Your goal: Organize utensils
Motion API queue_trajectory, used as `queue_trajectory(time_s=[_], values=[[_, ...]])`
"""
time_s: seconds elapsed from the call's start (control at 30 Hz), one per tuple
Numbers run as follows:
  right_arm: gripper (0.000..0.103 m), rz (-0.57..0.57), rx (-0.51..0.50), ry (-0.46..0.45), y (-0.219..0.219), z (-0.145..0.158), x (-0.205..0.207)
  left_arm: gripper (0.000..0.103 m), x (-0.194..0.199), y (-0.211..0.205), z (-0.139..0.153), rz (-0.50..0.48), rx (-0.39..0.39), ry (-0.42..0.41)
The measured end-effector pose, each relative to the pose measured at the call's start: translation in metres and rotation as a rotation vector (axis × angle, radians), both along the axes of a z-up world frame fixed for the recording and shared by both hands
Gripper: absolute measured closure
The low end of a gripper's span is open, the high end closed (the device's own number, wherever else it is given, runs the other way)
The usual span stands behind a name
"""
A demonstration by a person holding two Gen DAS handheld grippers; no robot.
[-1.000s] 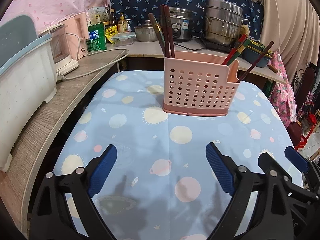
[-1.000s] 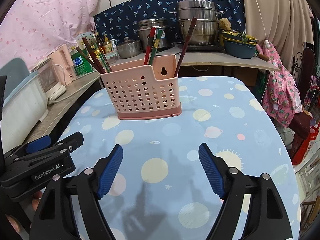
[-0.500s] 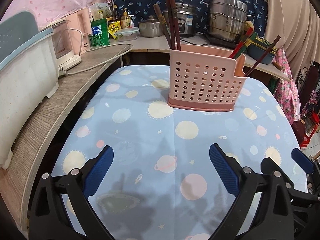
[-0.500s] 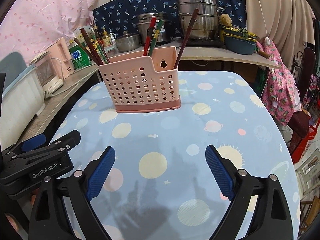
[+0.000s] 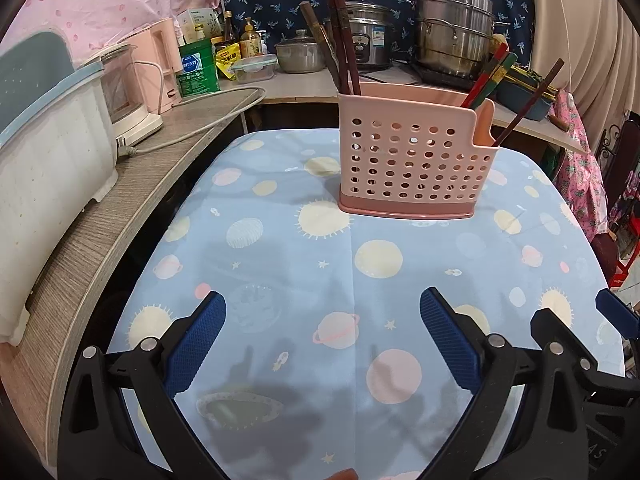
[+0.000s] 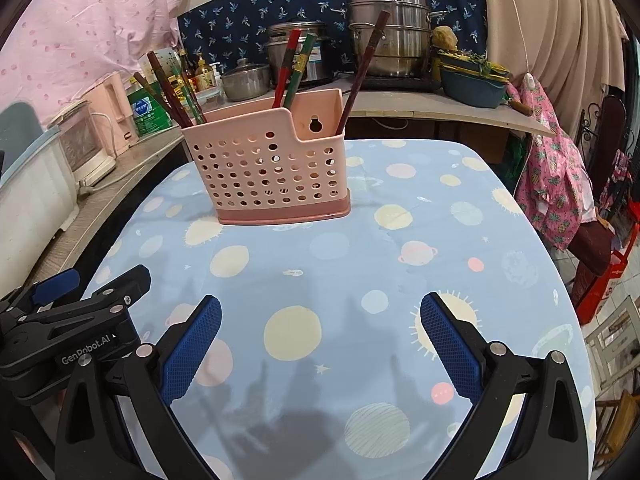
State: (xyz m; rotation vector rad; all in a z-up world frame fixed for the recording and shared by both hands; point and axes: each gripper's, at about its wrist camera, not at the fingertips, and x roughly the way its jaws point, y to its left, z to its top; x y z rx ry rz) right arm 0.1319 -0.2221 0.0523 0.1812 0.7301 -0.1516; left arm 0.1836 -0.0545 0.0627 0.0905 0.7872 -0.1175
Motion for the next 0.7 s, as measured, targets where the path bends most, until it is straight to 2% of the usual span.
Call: queue_trajectory(time_s=[0.7], values=[[0.007,-0.012,-0.017,0.01,-0.005,-0.004,0.017,0.01,0.014,-0.006,-0.002,0.011,0.026,-0.014]])
